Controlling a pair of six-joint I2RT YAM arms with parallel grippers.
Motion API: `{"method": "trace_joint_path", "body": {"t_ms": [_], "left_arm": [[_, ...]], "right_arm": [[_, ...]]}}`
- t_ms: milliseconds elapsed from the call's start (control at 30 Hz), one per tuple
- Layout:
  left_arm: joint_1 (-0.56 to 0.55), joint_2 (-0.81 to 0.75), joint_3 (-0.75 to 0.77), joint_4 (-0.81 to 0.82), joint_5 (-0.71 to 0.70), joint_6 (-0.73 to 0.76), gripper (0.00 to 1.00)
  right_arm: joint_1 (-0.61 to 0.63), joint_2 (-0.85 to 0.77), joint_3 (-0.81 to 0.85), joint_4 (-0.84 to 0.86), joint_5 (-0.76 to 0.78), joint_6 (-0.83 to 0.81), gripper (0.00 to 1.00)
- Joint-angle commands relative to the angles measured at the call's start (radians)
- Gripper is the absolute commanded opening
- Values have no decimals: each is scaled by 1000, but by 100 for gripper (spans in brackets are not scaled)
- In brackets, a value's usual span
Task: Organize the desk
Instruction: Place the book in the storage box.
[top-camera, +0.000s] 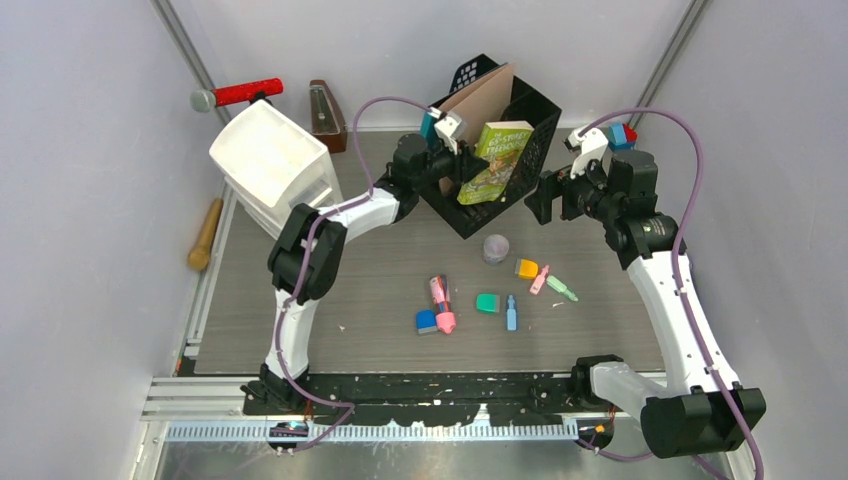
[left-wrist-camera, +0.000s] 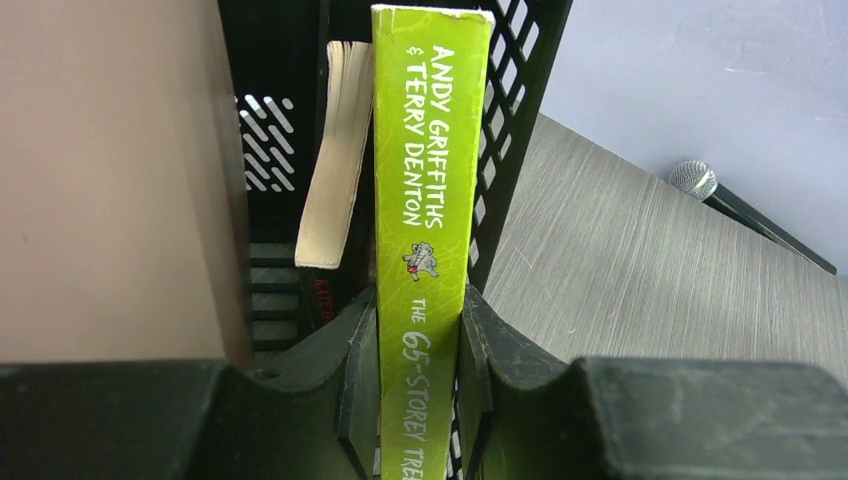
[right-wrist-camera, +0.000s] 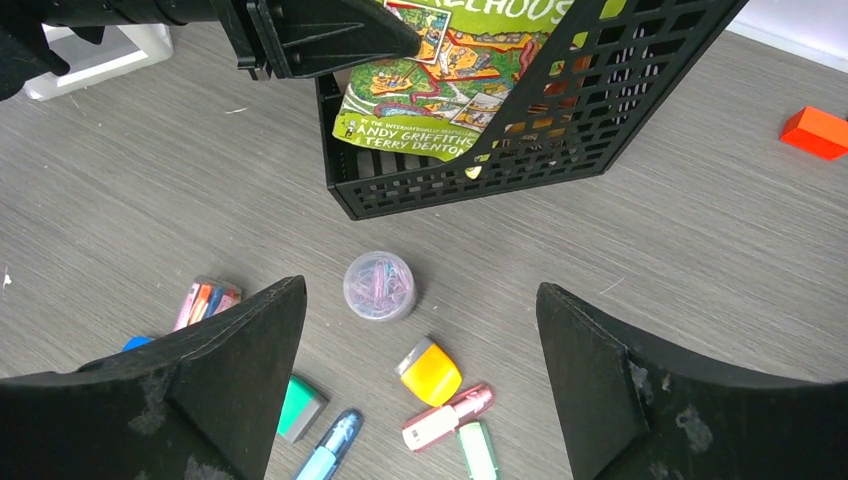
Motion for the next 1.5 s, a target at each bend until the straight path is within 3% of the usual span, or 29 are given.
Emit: {"method": "trace_joint_path", "body": {"t_ms": [0,133,367,600,700,1033,1133,1233,1467], "left_arm": [[-16,8,21,145,21,9,0],[-22,28,40,168,84,-4,2],[-31,34,26,134,96,41,32],[-31,15,38,10,81,128,51],[-31,5,53,-59,63,166,53],[-35,-11,136,-231,19,242,44],[-46,-9,160,-291,4,286,31],[-51,1,188,-306,-7,280,1],[-52,28,255,-266,-57,193,0]], "right_arm": [[-3,-1,-2,51,-16,0,92],[-3,4,-5,50,-14,-3,92],[-5,-2,-11,50,-11,-7,92],[-5,-11,-23,49,-13,-13,92],[-5,-11,-30,49,-14,-14,92],[-5,-13,-40,50,-22,-16,92],[-6,-13,-40,49,-21,-16,92],[-6,-14,-41,50,-22,-17,92],[-7,-18,-49,49,-23,-23,92]]}}
